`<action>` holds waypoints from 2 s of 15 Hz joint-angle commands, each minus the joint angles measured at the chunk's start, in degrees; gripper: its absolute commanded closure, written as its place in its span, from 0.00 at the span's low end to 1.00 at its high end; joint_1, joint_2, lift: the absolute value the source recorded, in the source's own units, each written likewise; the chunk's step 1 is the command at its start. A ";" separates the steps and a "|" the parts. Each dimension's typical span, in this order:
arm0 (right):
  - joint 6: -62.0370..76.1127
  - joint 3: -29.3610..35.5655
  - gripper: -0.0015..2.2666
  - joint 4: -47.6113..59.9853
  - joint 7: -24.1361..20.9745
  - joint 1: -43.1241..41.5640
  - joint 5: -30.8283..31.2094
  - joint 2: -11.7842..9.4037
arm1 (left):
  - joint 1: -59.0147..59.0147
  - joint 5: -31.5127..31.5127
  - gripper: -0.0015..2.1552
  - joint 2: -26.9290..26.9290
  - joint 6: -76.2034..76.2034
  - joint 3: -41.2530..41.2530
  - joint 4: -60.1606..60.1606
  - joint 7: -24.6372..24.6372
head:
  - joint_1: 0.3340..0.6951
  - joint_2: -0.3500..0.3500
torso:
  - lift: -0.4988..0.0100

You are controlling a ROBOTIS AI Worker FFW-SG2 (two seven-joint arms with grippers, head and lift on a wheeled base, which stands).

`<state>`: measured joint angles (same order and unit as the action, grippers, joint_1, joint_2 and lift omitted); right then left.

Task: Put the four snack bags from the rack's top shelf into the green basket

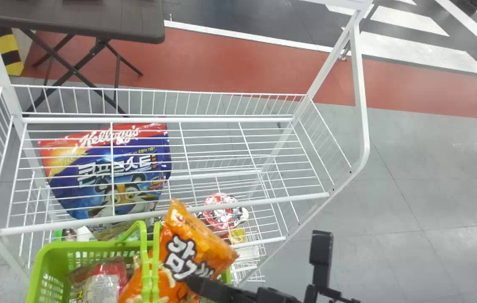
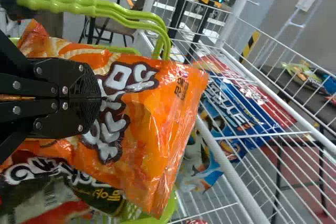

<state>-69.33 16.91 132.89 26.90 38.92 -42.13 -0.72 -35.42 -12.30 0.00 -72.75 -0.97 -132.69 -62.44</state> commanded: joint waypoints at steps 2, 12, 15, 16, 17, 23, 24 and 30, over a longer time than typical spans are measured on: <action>-4.11 -5.13 0.97 0.18 0.87 0.72 0.21 -0.25 | -0.08 0.00 1.00 0.15 0.19 0.53 -0.03 0.04 | 1.00 0.11 | 0.98; -6.57 2.69 0.02 5.10 1.40 3.62 -2.25 -0.69 | -0.70 0.00 1.00 0.15 0.54 0.89 -0.73 -0.13 | 1.00 0.08 | 0.98; -3.76 4.80 0.03 7.03 1.40 3.71 -1.72 -0.51 | -1.05 0.00 1.00 0.15 0.54 0.89 -1.08 -0.13 | 1.00 0.00 | 0.98; 3.62 4.80 0.03 7.47 1.40 4.06 0.74 -0.42 | -1.14 0.00 1.00 0.15 0.54 0.89 -1.08 -0.13 | 1.00 0.00 | 0.98; 11.89 4.09 0.03 7.56 1.75 4.32 4.16 -0.34 | -1.23 0.00 1.00 0.15 0.72 0.89 -1.08 -0.13 | 1.00 0.00 | 0.98; 62.86 -6.80 0.03 5.71 -4.14 8.46 26.31 0.02 | -1.58 0.00 1.00 0.15 2.13 1.24 -0.55 0.13 | 1.00 0.00 | 0.98; 64.44 -9.09 0.03 5.98 -6.95 8.81 30.53 0.02 | -1.58 0.08 1.00 0.15 2.13 1.24 -0.55 0.22 | 1.00 0.00 | 0.98; 60.75 -12.61 0.03 7.12 -9.32 8.63 33.78 0.02 | -2.46 0.08 1.00 0.15 2.48 0.89 -0.99 0.13 | 1.00 0.00 | 0.98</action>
<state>-8.08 4.54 140.00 17.64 47.67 -8.36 -0.71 -37.62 -12.21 0.00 -70.35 0.11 -133.53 -62.24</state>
